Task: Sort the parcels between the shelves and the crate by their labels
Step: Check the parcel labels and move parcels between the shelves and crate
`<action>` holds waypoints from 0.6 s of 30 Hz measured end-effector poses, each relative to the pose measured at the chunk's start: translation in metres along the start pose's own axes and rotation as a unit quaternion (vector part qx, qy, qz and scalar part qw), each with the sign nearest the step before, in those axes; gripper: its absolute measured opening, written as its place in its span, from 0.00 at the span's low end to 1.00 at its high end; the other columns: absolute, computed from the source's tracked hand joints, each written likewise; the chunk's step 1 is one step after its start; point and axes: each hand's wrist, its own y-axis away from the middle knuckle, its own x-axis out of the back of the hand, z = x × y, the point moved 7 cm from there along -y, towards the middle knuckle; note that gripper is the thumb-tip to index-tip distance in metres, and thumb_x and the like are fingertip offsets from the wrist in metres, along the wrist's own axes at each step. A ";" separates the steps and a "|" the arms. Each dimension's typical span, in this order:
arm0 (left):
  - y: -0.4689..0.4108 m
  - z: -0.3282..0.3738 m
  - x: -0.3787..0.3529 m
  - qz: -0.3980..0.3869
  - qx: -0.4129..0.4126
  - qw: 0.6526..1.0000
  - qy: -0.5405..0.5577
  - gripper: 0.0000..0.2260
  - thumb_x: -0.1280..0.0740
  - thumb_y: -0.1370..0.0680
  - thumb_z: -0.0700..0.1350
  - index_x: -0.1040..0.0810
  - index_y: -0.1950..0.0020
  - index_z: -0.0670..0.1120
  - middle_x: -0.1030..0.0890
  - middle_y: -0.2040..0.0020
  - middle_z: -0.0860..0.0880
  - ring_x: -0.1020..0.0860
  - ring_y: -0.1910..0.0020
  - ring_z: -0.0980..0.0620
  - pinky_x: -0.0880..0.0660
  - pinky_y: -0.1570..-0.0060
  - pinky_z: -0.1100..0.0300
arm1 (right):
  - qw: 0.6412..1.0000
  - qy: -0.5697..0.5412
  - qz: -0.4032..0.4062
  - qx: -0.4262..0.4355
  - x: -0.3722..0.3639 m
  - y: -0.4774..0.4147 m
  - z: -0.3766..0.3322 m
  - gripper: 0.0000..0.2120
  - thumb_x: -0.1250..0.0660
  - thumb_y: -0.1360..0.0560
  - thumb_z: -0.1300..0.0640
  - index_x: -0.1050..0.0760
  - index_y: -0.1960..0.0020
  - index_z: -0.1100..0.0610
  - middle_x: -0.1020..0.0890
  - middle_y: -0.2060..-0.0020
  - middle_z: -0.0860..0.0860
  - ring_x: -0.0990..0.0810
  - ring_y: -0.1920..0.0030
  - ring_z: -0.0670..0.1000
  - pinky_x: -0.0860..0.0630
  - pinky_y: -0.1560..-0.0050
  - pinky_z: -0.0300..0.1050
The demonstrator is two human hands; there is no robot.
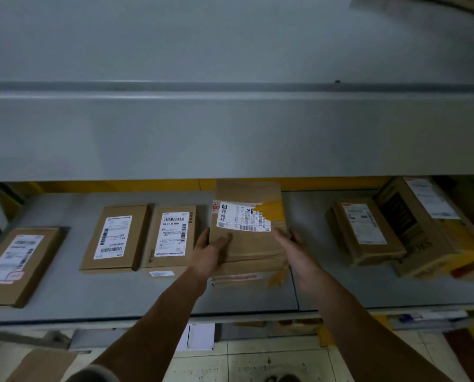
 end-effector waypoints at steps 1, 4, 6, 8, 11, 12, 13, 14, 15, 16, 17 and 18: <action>0.000 -0.002 -0.001 0.002 0.000 1.000 0.003 0.27 0.30 0.24 0.46 0.34 0.26 0.52 0.23 0.37 0.47 0.23 0.46 0.49 0.25 0.50 0.56 | 1.000 0.004 -0.012 0.006 -0.002 0.000 0.002 0.30 0.34 0.24 0.40 0.38 0.25 0.45 0.29 0.33 0.47 0.31 0.32 0.55 0.36 0.42 0.48; 0.001 -0.003 -0.002 0.008 -0.014 1.000 0.004 0.25 0.32 0.22 0.43 0.33 0.26 0.52 0.23 0.38 0.47 0.23 0.47 0.50 0.27 0.55 0.60 | 0.999 0.019 -0.029 0.022 -0.004 -0.002 0.006 0.24 0.35 0.23 0.41 0.33 0.29 0.42 0.27 0.32 0.46 0.29 0.34 0.53 0.34 0.41 0.47; 0.002 -0.006 -0.003 0.005 -0.022 1.000 0.008 0.25 0.33 0.22 0.43 0.34 0.26 0.53 0.23 0.37 0.47 0.24 0.45 0.49 0.27 0.54 0.59 | 0.999 0.016 -0.031 0.027 -0.003 -0.002 0.009 0.24 0.36 0.22 0.42 0.34 0.28 0.42 0.27 0.32 0.46 0.30 0.32 0.53 0.34 0.40 0.47; 0.004 -0.008 -0.003 0.004 -0.029 1.000 0.010 0.25 0.33 0.22 0.43 0.34 0.26 0.54 0.23 0.36 0.47 0.24 0.43 0.48 0.26 0.51 0.57 | 0.999 0.011 -0.029 0.034 -0.003 0.001 0.010 0.24 0.36 0.22 0.43 0.35 0.27 0.42 0.27 0.32 0.46 0.30 0.33 0.52 0.35 0.40 0.47; 0.012 -0.013 -0.004 0.000 -0.045 0.999 0.004 0.25 0.33 0.22 0.43 0.33 0.26 0.54 0.23 0.37 0.48 0.24 0.44 0.51 0.26 0.53 0.60 | 0.998 0.004 -0.014 0.055 0.002 0.007 0.014 0.22 0.36 0.22 0.44 0.32 0.28 0.42 0.25 0.35 0.46 0.28 0.40 0.49 0.33 0.41 0.46; 0.016 -0.015 -0.004 0.000 -0.050 0.999 0.008 0.25 0.33 0.22 0.43 0.33 0.27 0.54 0.23 0.37 0.48 0.24 0.44 0.52 0.26 0.54 0.61 | 0.998 0.005 -0.010 0.059 0.003 0.009 0.016 0.21 0.36 0.22 0.45 0.32 0.29 0.42 0.24 0.36 0.45 0.27 0.40 0.48 0.32 0.40 0.46; 0.019 -0.016 -0.004 0.000 -0.056 0.998 0.013 0.25 0.33 0.22 0.42 0.32 0.27 0.54 0.23 0.37 0.49 0.24 0.44 0.53 0.26 0.54 0.62 | 0.998 -0.001 -0.010 0.060 0.005 0.012 0.020 0.20 0.36 0.22 0.45 0.31 0.30 0.41 0.23 0.38 0.44 0.27 0.40 0.48 0.32 0.40 0.46; 0.023 -0.019 -0.003 0.001 -0.060 0.998 0.018 0.25 0.33 0.23 0.41 0.32 0.27 0.54 0.22 0.38 0.49 0.24 0.44 0.53 0.26 0.53 0.62 | 0.998 -0.009 -0.012 0.066 0.005 0.015 0.023 0.19 0.35 0.22 0.46 0.30 0.31 0.40 0.23 0.40 0.42 0.26 0.40 0.47 0.31 0.40 0.46; 0.027 -0.020 -0.002 0.001 -0.063 0.998 0.023 0.25 0.33 0.23 0.41 0.33 0.27 0.55 0.22 0.38 0.50 0.24 0.43 0.52 0.26 0.52 0.62 | 0.997 -0.019 -0.015 0.077 0.005 0.020 0.024 0.18 0.35 0.22 0.46 0.29 0.32 0.40 0.22 0.42 0.40 0.25 0.42 0.45 0.30 0.42 0.44; 0.031 -0.021 -0.001 0.000 -0.067 0.997 0.029 0.26 0.32 0.23 0.41 0.33 0.27 0.55 0.22 0.39 0.51 0.24 0.42 0.52 0.26 0.52 0.62 | 0.996 -0.027 -0.018 0.089 0.005 0.024 0.025 0.17 0.35 0.22 0.47 0.29 0.33 0.39 0.22 0.43 0.38 0.25 0.44 0.42 0.30 0.45 0.41; 0.035 -0.023 0.000 0.000 -0.071 0.997 0.035 0.26 0.32 0.23 0.41 0.33 0.27 0.55 0.22 0.39 0.52 0.24 0.42 0.52 0.26 0.51 0.62 | 0.994 -0.032 -0.021 0.098 0.005 0.030 0.027 0.17 0.35 0.21 0.48 0.29 0.34 0.38 0.22 0.45 0.36 0.25 0.46 0.38 0.30 0.48 0.38; 0.039 -0.023 0.001 0.000 -0.078 0.996 0.042 0.26 0.32 0.23 0.41 0.32 0.27 0.55 0.21 0.40 0.53 0.24 0.42 0.53 0.25 0.52 0.62 | 0.993 -0.037 -0.022 0.109 0.005 0.034 0.026 0.16 0.36 0.21 0.49 0.29 0.35 0.38 0.22 0.46 0.34 0.25 0.47 0.36 0.29 0.51 0.34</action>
